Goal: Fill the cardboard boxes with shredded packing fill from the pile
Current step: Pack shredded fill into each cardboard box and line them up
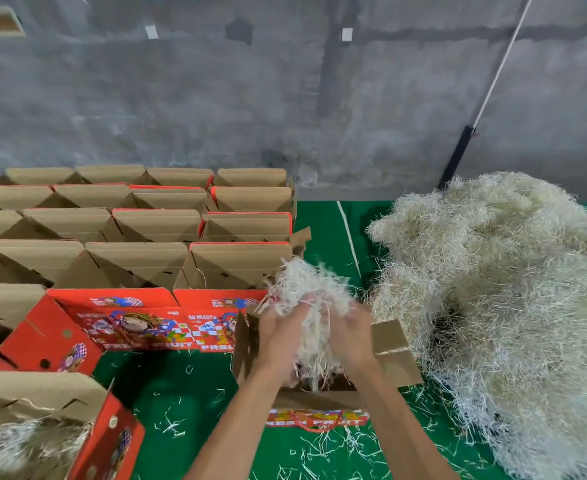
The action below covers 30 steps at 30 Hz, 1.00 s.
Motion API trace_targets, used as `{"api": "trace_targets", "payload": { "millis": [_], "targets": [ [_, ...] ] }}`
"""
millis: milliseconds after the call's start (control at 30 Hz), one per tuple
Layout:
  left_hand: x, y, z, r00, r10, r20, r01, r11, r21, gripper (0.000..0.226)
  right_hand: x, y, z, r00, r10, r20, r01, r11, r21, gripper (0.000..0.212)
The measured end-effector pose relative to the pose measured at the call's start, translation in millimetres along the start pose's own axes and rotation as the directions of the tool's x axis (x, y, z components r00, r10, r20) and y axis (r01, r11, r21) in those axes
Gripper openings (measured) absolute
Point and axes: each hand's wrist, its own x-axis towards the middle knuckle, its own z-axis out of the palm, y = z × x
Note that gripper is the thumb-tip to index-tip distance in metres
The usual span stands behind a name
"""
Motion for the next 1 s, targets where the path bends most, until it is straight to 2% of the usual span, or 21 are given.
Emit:
{"api": "trace_targets", "payload": {
  "millis": [67,100,167,200,267,333,367,433,500,567,600,633,667,700,733,767,800,833,900,933,1000],
  "targets": [
    [13.6,5.3,-31.2,0.993,-0.033,-0.118,0.008,0.979,-0.204,0.095,7.8,-0.6,-24.4,0.972,0.177,-0.155,-0.163,0.982,0.1,0.039],
    [21.8,9.9,-46.6,0.983,-0.07,-0.169,0.023,0.963,-0.267,0.091,12.1,-1.7,-35.4,0.941,0.269,-0.205,-0.24,0.958,0.154,0.041],
    [33.0,14.5,-62.9,0.979,-0.075,-0.189,0.028,0.97,-0.243,0.066,18.2,-0.9,-44.0,0.897,0.372,-0.24,-0.319,0.919,0.233,0.043],
    [30.6,16.3,-59.6,0.988,-0.056,-0.142,0.024,0.975,-0.22,0.061,18.2,-4.1,-39.9,0.913,0.359,-0.195,-0.3,0.913,0.277,0.05],
    [17.4,12.6,-42.2,0.996,-0.038,0.078,0.056,0.968,-0.243,0.082,7.5,-13.4,-19.0,0.971,0.237,0.018,-0.229,0.914,0.336,0.055],
    [2.3,6.3,-20.2,0.979,-0.027,0.203,0.06,0.986,-0.157,0.102,-8.0,-13.9,2.1,0.981,0.074,0.178,-0.104,0.981,0.167,0.041],
    [-2.4,3.4,-12.5,0.984,-0.025,0.177,0.045,0.993,-0.112,0.107,-14.9,-11.9,6.1,0.98,0.075,0.184,-0.089,0.994,0.068,0.046],
    [2.4,2.9,-16.8,0.996,-0.067,0.052,0.074,0.988,-0.138,0.112,-16.4,-7.8,-0.9,0.997,0.041,0.068,-0.039,0.999,-0.03,0.068],
    [10.2,8.3,-38.6,0.997,-0.077,0.009,0.077,0.976,-0.204,0.098,-8.8,-8.7,-18.1,0.991,0.101,-0.091,-0.093,0.992,0.09,0.065],
    [21.0,13.9,-63.7,0.991,-0.103,-0.082,0.084,0.974,-0.21,0.062,1.6,-5.5,-39.2,0.95,0.228,-0.215,-0.158,0.941,0.298,0.043],
    [26.2,15.4,-73.8,0.985,-0.121,-0.126,0.09,0.97,-0.227,0.046,3.3,-4.2,-46.9,0.941,0.25,-0.227,-0.155,0.917,0.367,0.032],
    [27.9,17.2,-79.3,0.984,-0.128,-0.124,0.088,0.953,-0.291,0.036,3.2,-4.0,-50.3,0.951,0.233,-0.202,-0.151,0.923,0.354,0.026],
    [26.7,17.5,-79.4,0.987,-0.148,-0.062,0.112,0.911,-0.397,0.032,-0.4,-5.4,-49.7,0.972,0.184,-0.146,-0.131,0.94,0.315,0.031],
    [21.9,16.6,-73.6,0.981,-0.174,0.083,0.192,0.837,-0.512,0.034,-2.6,-0.8,-44.2,0.988,0.14,-0.066,-0.115,0.949,0.294,0.036],
    [14.8,16.1,-63.5,0.947,-0.193,0.256,0.309,0.762,-0.569,0.043,-5.8,3.7,-34.5,0.993,0.114,0.032,-0.119,0.949,0.293,0.04],
    [7.1,13.5,-51.4,0.891,-0.208,0.404,0.419,0.719,-0.554,0.052,-10.5,5.2,-21.9,0.984,0.109,0.143,-0.146,0.95,0.275,0.045],
    [2.1,8.8,-40.8,0.848,-0.214,0.484,0.463,0.744,-0.482,0.06,-14.7,6.5,-9.8,0.967,0.135,0.215,-0.179,0.962,0.204,0.057],
    [-0.3,2.7,-32.7,0.848,-0.21,0.486,0.425,0.818,-0.387,0.064,-17.3,6.9,0.5,0.951,0.178,0.253,-0.208,0.973,0.096,0.069],
    [-2.0,-2.4,-27.9,0.929,-0.145,0.341,0.206,0.967,-0.151,0.067,-19.7,11.1,8.1,0.961,0.16,0.227,-0.15,0.987,-0.058,0.074],
    [-0.7,-1.9,-32.9,0.968,-0.108,0.225,0.134,0.986,-0.102,0.065,-19.0,12.2,4.3,0.976,0.123,0.179,-0.113,0.991,-0.065,0.075],
    [9.2,-3.8,-50.3,0.996,-0.071,0.057,0.079,0.985,-0.155,0.057,-11.0,17.0,-16.6,0.986,0.153,0.065,-0.152,0.988,-0.005,0.076]
  ]
}}
